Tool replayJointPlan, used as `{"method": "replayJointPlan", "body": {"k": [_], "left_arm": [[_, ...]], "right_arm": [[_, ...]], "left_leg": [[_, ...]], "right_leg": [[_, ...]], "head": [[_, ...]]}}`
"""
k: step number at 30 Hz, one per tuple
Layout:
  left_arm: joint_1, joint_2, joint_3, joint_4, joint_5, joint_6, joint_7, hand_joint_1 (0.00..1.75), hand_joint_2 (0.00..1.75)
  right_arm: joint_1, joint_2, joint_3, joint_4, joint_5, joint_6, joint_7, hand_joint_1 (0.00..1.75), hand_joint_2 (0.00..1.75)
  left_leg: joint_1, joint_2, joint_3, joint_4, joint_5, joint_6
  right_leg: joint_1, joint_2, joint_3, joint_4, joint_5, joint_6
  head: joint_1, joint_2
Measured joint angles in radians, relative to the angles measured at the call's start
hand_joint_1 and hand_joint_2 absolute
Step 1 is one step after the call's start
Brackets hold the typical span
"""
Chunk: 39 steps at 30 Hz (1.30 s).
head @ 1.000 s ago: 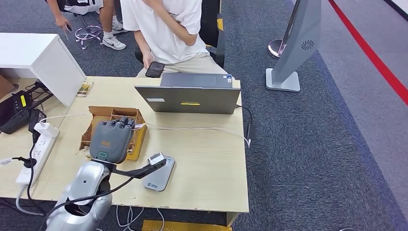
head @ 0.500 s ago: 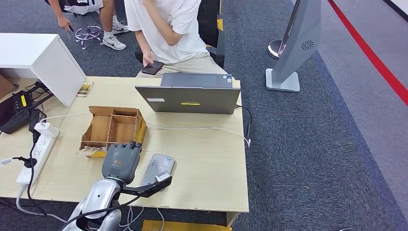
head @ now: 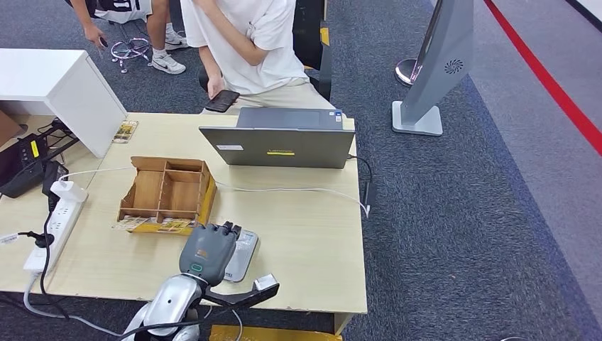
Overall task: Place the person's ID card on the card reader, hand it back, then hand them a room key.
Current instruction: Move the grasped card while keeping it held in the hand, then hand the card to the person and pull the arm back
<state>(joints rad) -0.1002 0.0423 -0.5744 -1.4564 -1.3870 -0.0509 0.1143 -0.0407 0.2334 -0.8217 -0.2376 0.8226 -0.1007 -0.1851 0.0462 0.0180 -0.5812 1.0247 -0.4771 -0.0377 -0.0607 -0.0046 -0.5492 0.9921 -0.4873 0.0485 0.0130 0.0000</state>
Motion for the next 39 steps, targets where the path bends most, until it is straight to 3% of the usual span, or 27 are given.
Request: {"method": "replayJointPlan", "body": {"k": [14, 20, 26, 30, 36, 39], "left_arm": [[0.045, -0.008, -0.005, 0.039, -0.013, -0.086, 0.100, 1.75, 1.75], [0.035, -0.002, -0.003, 0.022, -0.011, -0.032, 0.100, 1.75, 1.75], [-0.075, 0.014, 0.041, -0.064, 0.005, 0.035, 0.070, 1.75, 1.75], [-0.193, 0.033, 0.106, -0.119, 0.000, 0.050, 0.064, 1.75, 1.75], [-0.411, 0.101, 0.240, -0.099, 0.030, 0.067, 0.025, 1.75, 1.75], [-0.473, 0.135, 0.295, -0.055, 0.026, 0.090, 0.005, 1.75, 1.75]], "right_arm": [[-0.003, 0.000, 0.000, 0.001, 0.029, 0.000, 0.028, 0.00, 1.75], [-0.003, 0.000, 0.000, 0.001, 0.025, 0.000, 0.028, 0.00, 1.75], [-0.003, 0.000, -0.001, 0.001, 0.015, 0.000, 0.028, 0.00, 1.75], [-0.004, 0.000, -0.002, 0.003, 0.023, 0.000, 0.034, 0.00, 1.75], [-0.004, 0.000, -0.001, 0.006, 0.041, 0.000, 0.032, 0.00, 1.75], [0.006, -0.008, 0.001, 0.007, 0.065, -0.001, -0.002, 0.00, 1.75]], "left_leg": [[0.000, 0.000, 0.000, 0.000, 0.000, 0.000], [0.000, -0.001, 0.000, 0.000, 0.001, 0.001], [0.000, -0.001, 0.000, 0.000, 0.002, 0.001], [0.000, -0.002, -0.001, 0.000, 0.004, 0.001], [0.001, -0.002, -0.001, 0.000, 0.005, 0.001], [0.001, -0.001, -0.001, 0.000, 0.005, 0.000]], "right_leg": [[0.000, -0.001, 0.001, 0.000, 0.000, 0.000], [0.000, -0.001, 0.001, 0.000, 0.000, 0.000], [0.000, -0.002, 0.001, 0.000, 0.002, 0.000], [0.000, -0.002, 0.001, 0.001, 0.002, 0.000], [0.001, -0.002, 0.000, 0.001, 0.003, 0.000], [0.001, -0.001, 0.000, 0.001, 0.004, -0.001]], "head": [[0.000, 0.000], [0.000, 0.000], [0.000, 0.000], [0.000, 0.000], [0.000, 0.000], [0.000, 0.000]]}}
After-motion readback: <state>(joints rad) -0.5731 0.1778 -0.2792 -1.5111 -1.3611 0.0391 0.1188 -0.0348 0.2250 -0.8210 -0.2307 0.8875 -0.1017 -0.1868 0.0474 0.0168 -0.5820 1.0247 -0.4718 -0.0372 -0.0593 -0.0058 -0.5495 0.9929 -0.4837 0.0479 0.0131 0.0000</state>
